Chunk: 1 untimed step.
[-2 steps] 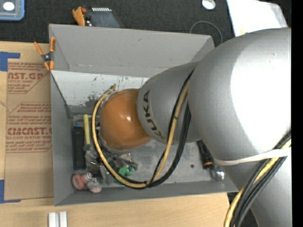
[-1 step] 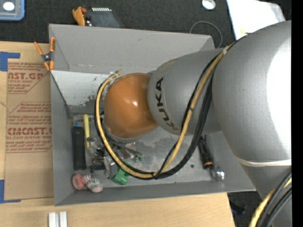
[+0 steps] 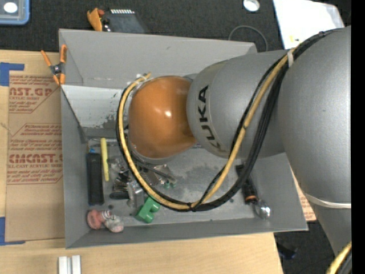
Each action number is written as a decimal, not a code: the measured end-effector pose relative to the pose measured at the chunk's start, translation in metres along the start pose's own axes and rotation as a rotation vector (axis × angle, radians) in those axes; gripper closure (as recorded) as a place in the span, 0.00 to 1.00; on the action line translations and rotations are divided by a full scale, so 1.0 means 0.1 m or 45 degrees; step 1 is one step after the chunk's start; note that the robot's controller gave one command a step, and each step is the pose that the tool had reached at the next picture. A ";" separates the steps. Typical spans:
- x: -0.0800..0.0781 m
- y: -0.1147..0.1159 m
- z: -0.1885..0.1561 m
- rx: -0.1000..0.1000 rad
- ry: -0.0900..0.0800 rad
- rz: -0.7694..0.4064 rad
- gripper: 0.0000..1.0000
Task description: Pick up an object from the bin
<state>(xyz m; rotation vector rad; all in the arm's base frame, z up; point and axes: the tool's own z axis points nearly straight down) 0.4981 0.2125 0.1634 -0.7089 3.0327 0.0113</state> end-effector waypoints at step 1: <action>-0.01 0.02 -0.14 0.002 -0.024 -0.020 1.00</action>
Offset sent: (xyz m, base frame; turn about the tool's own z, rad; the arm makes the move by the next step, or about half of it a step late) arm -0.0014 -0.0279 0.0026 0.1153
